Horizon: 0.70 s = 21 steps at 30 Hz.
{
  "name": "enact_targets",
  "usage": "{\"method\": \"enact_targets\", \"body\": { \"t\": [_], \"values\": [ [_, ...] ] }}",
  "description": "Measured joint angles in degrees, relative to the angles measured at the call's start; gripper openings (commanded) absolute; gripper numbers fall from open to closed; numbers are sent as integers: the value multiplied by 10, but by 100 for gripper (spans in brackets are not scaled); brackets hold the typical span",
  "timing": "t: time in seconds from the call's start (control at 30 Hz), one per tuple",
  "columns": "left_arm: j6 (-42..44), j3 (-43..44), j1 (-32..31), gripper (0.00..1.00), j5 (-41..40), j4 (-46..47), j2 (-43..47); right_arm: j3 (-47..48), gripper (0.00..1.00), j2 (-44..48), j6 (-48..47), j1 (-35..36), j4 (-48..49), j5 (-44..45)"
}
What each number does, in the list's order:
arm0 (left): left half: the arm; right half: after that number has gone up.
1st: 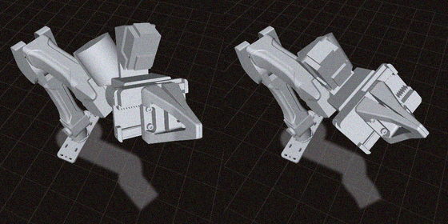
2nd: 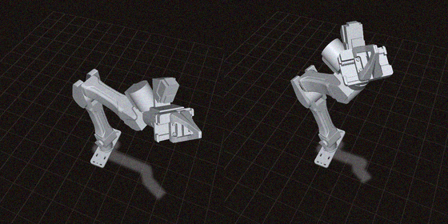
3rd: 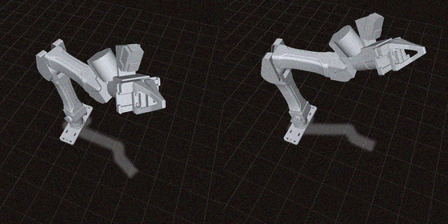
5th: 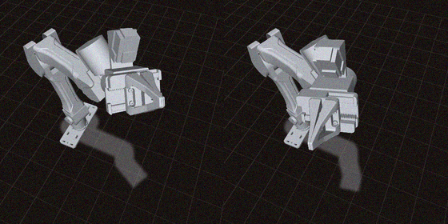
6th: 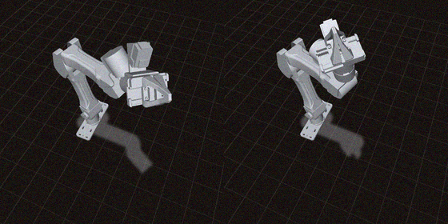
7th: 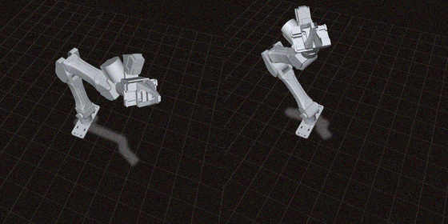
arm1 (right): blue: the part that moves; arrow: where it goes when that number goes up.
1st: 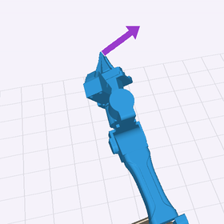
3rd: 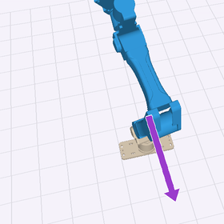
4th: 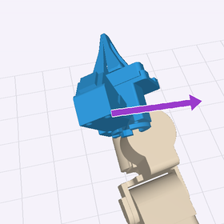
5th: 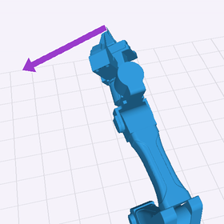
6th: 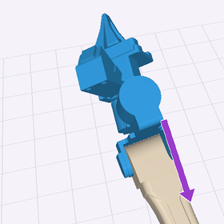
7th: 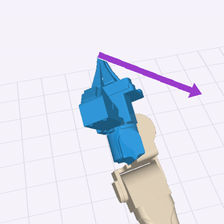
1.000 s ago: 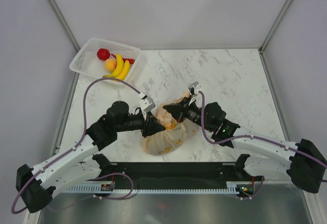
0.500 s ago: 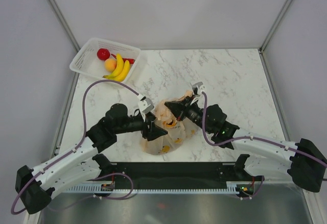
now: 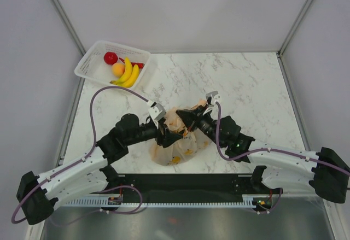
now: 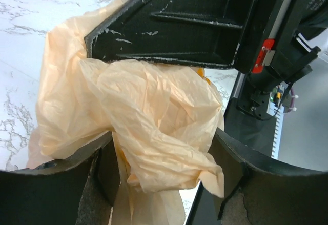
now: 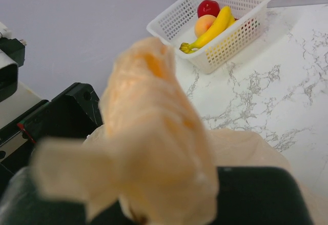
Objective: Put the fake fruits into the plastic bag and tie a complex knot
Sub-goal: Tie the plastic bag at the center of the board.
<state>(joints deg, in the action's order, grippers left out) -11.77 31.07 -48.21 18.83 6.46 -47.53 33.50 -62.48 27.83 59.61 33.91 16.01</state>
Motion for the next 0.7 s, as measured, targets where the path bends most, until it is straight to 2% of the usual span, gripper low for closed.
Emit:
{"method": "enact_targets", "body": {
  "t": [0.27,0.5,0.7],
  "values": [
    [14,3,-65,65,-101,28,-42,0,0,0,0,6,0,28],
    [45,36,-141,56,-254,28,-106,0,0,2,4,7,-1,59],
    [49,40,-157,51,-338,41,-117,-2,0,6,5,7,-1,79]
  ]
}}
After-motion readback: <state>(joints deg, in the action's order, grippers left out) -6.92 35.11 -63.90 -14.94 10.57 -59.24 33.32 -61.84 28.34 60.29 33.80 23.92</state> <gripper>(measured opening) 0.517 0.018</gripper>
